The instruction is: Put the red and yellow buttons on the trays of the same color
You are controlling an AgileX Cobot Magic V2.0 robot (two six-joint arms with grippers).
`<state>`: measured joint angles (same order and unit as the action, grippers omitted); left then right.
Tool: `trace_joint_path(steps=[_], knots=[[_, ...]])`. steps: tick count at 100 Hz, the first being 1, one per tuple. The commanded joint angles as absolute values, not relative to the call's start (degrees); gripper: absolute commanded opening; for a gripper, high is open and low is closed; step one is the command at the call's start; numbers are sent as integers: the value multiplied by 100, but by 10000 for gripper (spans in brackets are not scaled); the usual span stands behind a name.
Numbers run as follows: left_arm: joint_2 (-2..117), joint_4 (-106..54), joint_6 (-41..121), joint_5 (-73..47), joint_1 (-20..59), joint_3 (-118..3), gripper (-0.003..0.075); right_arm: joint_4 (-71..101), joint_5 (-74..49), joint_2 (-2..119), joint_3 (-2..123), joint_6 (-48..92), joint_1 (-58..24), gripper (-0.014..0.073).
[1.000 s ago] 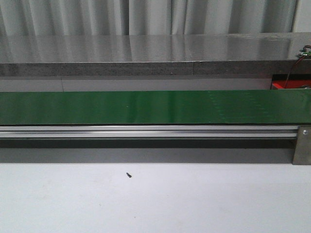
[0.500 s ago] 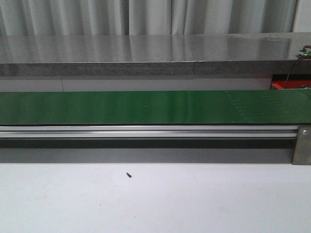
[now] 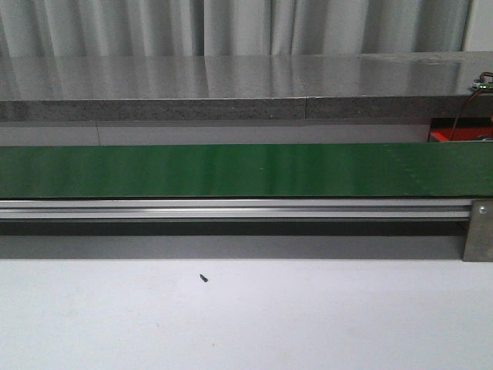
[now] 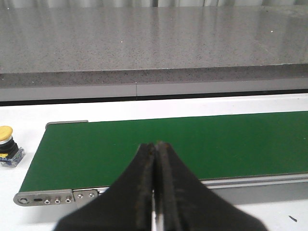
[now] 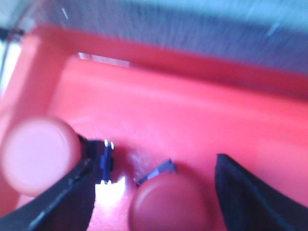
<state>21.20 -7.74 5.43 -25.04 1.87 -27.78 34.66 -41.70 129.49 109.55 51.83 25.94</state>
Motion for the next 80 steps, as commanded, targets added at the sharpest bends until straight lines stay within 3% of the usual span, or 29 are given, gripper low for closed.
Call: trace_joint_path(steps=[1,50,80], knots=[[2155,-832,540,-2030,232,-2939,-20,3639,-4005,12185,11139,5177,2608,540],[2155,-832,540,-2030,232,-2939,-20,4085,-4556,10415,10825,5029,2290,533],[2155,-832,540,-2030,232,-2939,-20,4055,-4214,8899,9375,5029,1332,528]])
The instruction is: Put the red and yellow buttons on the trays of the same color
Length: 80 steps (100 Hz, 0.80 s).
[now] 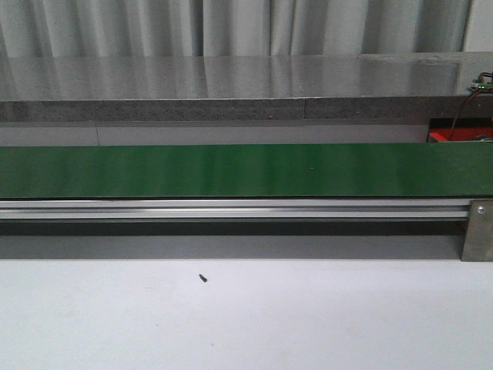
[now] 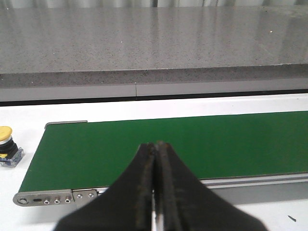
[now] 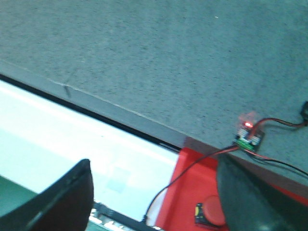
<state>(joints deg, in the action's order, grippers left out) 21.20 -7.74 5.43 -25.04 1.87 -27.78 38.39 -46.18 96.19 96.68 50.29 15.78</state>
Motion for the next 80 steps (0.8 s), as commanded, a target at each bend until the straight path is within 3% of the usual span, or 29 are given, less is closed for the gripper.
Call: trace_joint_path(steps=[1,35,57,80], knots=[[2155,-832,540,-2030,232,-2939,-20,4054,-4164,8854,9264,5029,1306,528],[2155,-832,540,-2030,232,-2939,-20,4038,-2358,6390,6061,5029,152,528],[2155,-832,540,-2030,232,-2939,-20,4392,-1906,4789,4262,5024,89,528],[2155,-832,540,-2030,232,-2939,-20,4392,-1902,3500,3205,5024,89,496]])
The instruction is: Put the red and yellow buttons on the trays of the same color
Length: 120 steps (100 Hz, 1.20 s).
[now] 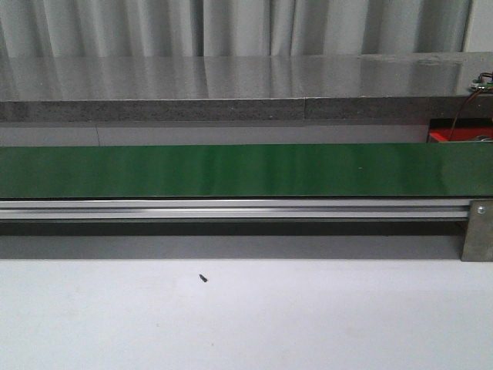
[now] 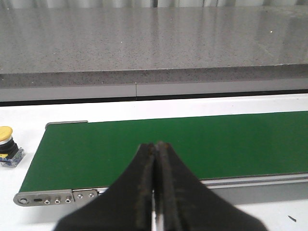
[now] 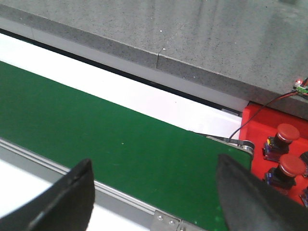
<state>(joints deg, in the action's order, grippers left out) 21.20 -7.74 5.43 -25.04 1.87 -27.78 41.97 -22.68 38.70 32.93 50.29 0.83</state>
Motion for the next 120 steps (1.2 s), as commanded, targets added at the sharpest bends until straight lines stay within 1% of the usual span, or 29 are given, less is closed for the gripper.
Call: trace_joint_path(steps=[1,8,15,29,31,34,47,52,57,66,69,71,76,78,81,83,88,92,108,120], knots=[[2155,-832,540,-2030,232,-2939,-20,4392,-1901,3472,3167,5024,89,490],[2155,-832,540,-2030,232,-2939,-20,4392,-1914,3257,3015,5024,89,409],[2155,-832,540,-2030,232,-2939,-20,4392,-1972,3123,2945,5024,89,295],[2155,-832,540,-2030,232,-2939,-19,4392,-2073,3070,2945,5024,89,13],[2155,-832,540,-2030,232,-2939,-19,4392,-2073,3070,2945,5024,89,-11],[2155,-832,540,-2030,232,-2939,-19,4392,-2073,3070,2945,5024,89,-71],[2155,-809,540,-2102,232,-2939,-11,4441,-2074,3070,2945,5024,89,-67],[2155,-809,540,-2160,232,-2939,13,4441,-2074,3070,2945,5024,89,-67],[2155,-809,540,-2203,232,-2939,56,4441,-2074,3070,2945,5024,89,-67],[2155,-809,540,-2202,232,-2939,179,4441,-2074,3070,2945,5024,89,-67],[2155,-809,540,-2191,232,-2939,241,4441,-2074,3070,2945,5024,89,-67],[2155,-809,540,-2191,232,-2939,268,4441,-2074,3070,2945,5024,89,-67],[2155,-809,540,-2163,232,-2939,379,4441,-2074,3070,2945,5024,89,-67],[2155,-809,540,-2163,232,-2939,405,4441,-2074,3070,2945,5024,89,-67],[2155,-809,540,-2163,232,-2939,467,4441,-2074,3070,2945,5024,89,-67],[2155,-809,540,-2163,232,-2939,498,4441,-2074,3070,2945,5024,89,-67],[2155,-839,540,-2163,232,-2939,545,4441,-2074,3070,2945,5024,89,-67],[2155,-848,540,-2163,232,-2939,554,4441,-2074,3070,2945,5024,89,-67],[2155,-848,494,-2132,232,-2967,547,4441,-2074,3070,2945,5024,89,-67],[2312,-744,0,-2155,134,-3188,547,4441,-2074,3070,2945,5024,89,-67]])
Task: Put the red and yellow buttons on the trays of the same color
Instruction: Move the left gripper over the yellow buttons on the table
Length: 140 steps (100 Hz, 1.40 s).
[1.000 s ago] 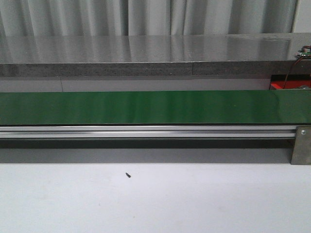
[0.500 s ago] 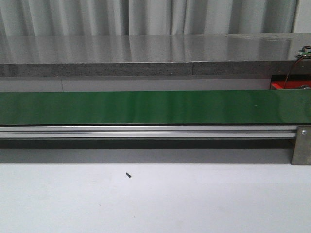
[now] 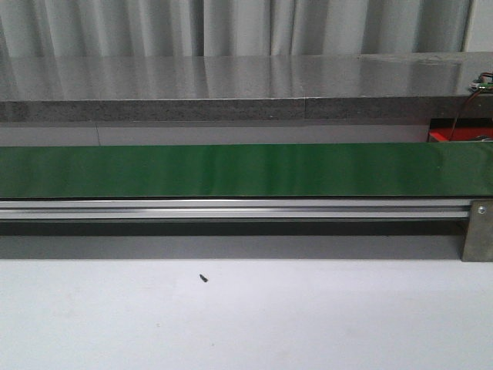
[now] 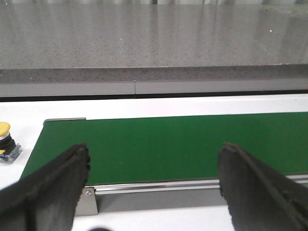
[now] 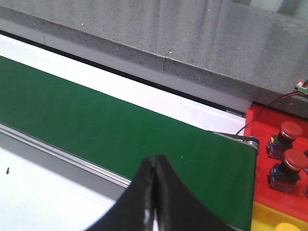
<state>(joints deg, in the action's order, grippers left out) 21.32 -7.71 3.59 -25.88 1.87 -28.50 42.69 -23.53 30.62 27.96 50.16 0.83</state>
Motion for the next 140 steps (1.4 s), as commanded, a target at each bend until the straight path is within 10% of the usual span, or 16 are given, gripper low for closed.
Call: trace_joint_path(steps=[1,85,140], knots=[[2354,-729,-64,-2155,108,-3224,547,4441,-2074,3070,2945,5024,89,-67],[7861,-54,-422,-3098,-2281,-7087,547,4441,-2074,3070,2945,5024,89,-67],[10716,334,-412,-3949,-2482,-9479,513,4441,-2074,3070,2945,5024,89,-67]])
